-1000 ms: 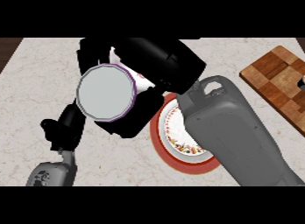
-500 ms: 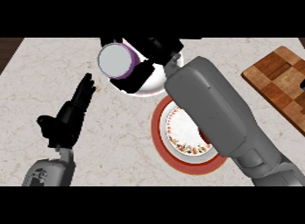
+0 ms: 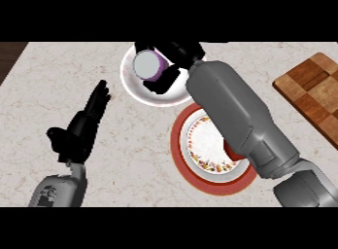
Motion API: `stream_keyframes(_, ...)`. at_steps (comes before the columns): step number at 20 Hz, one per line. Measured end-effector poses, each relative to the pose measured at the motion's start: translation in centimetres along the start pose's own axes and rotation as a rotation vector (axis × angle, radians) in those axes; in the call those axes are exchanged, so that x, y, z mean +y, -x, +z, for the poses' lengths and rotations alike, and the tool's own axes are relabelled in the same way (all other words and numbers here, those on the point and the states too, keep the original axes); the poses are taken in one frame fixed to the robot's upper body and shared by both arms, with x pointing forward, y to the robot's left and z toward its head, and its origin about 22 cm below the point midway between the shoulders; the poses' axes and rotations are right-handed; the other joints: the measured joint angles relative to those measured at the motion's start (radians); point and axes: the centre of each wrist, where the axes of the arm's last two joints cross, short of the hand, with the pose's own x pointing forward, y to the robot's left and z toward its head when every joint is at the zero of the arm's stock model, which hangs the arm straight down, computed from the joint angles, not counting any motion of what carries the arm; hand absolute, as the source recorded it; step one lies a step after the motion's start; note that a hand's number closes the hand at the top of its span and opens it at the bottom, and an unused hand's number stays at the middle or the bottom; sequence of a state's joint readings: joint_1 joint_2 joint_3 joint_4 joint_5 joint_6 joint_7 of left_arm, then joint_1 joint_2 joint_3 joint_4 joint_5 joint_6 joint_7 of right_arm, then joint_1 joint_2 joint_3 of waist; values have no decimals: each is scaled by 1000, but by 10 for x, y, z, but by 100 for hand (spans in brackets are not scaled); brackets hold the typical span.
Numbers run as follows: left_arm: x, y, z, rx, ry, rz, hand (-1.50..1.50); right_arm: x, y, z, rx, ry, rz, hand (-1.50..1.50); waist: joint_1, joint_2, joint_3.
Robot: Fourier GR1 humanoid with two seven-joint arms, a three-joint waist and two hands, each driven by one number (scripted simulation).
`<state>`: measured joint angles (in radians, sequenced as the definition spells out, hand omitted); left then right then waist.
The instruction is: Pick the can from the plate and place it in the bowl
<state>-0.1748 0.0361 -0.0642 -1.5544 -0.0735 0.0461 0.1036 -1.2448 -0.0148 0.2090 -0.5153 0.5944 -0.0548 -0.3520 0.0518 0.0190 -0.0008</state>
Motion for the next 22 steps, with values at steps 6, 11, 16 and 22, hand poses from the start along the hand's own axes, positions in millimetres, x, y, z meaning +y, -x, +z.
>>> stream_keyframes(6, -2, -1, -3, -6, 14, -2, 0, 5, 29, 10, 67, -137, -112, -150, 15, 9, 0)
stream_keyframes(11, -7, 1, -7, -6, 20, 5, 0, 9, 41, 17, 11, -176, -240, -150, 18, 11, 1)
stream_keyframes(16, -4, 1, -7, -11, 19, 5, 0, -8, 50, 21, -54, -67, -389, -150, 19, 11, 1)
stream_keyframes(22, -4, 1, -3, -2, 16, 3, 0, -32, 59, 23, -38, 32, -529, -150, 14, 5, 1)
